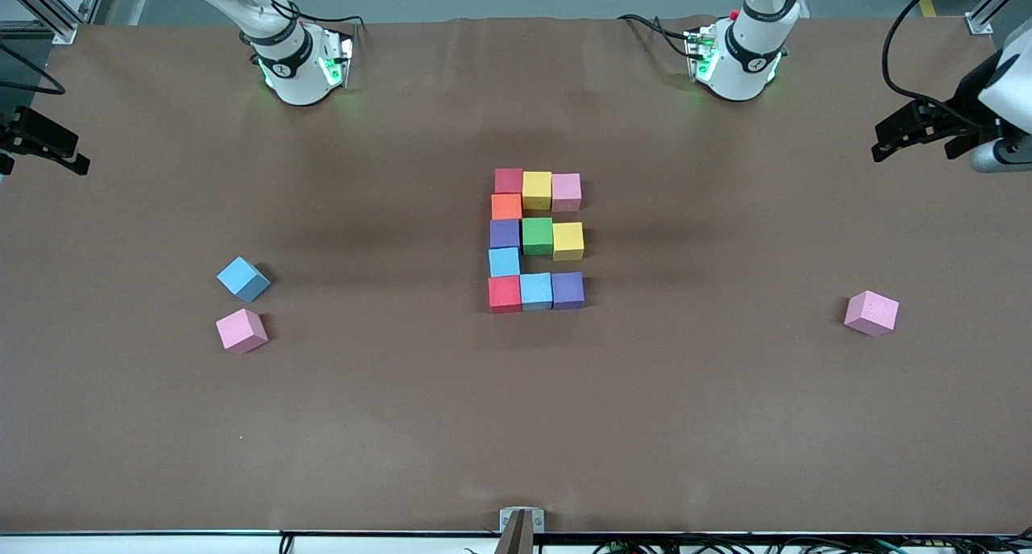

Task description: Arrange 11 blocks into digit 3

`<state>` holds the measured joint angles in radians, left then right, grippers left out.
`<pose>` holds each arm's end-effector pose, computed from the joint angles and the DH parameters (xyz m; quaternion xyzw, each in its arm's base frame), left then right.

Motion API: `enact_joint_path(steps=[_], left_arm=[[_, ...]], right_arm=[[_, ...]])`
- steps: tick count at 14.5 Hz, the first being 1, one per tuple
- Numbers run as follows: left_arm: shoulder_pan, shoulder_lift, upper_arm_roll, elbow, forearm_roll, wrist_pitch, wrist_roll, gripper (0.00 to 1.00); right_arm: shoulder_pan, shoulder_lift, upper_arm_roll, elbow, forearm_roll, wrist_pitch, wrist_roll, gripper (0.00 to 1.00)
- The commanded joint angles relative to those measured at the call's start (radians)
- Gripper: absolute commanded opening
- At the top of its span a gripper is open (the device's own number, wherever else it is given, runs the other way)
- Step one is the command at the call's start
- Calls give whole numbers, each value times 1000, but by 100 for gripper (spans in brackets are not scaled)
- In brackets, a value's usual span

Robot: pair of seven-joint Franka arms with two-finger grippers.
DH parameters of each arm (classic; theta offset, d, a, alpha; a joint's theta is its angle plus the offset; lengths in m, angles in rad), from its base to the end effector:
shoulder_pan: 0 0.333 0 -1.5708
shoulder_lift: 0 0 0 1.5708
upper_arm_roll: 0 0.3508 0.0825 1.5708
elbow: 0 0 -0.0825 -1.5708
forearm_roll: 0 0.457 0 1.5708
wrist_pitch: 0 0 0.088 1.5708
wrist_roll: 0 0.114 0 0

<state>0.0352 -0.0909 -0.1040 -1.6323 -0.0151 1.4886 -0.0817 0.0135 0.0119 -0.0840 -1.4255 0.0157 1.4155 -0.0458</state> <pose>0.5850 -0.0450 0.6669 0.9996 0.0064 -0.0268 0.0008 0.6127 -0.0409 0.7095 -0.9999 0.0112 0.0105 0.0079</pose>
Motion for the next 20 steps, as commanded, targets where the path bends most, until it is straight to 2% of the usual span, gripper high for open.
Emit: enact_joint_path(steps=[1, 7, 12, 20], left_arm=[[35, -67, -34, -81, -19, 47, 13, 100], [28, -44, -33, -72, -9, 105, 25, 100], [34, -29, -23, -64, -9, 93, 134, 100], [26, -10, -28, -31, 18, 67, 134, 100]], right_arm=[[2, 0, 0, 5, -3, -4, -8, 100], [2, 0, 0, 5, -3, -4, -8, 100], [2, 0, 0, 5, -3, -1, -8, 100], [2, 0, 0, 5, -3, 0, -8, 100]])
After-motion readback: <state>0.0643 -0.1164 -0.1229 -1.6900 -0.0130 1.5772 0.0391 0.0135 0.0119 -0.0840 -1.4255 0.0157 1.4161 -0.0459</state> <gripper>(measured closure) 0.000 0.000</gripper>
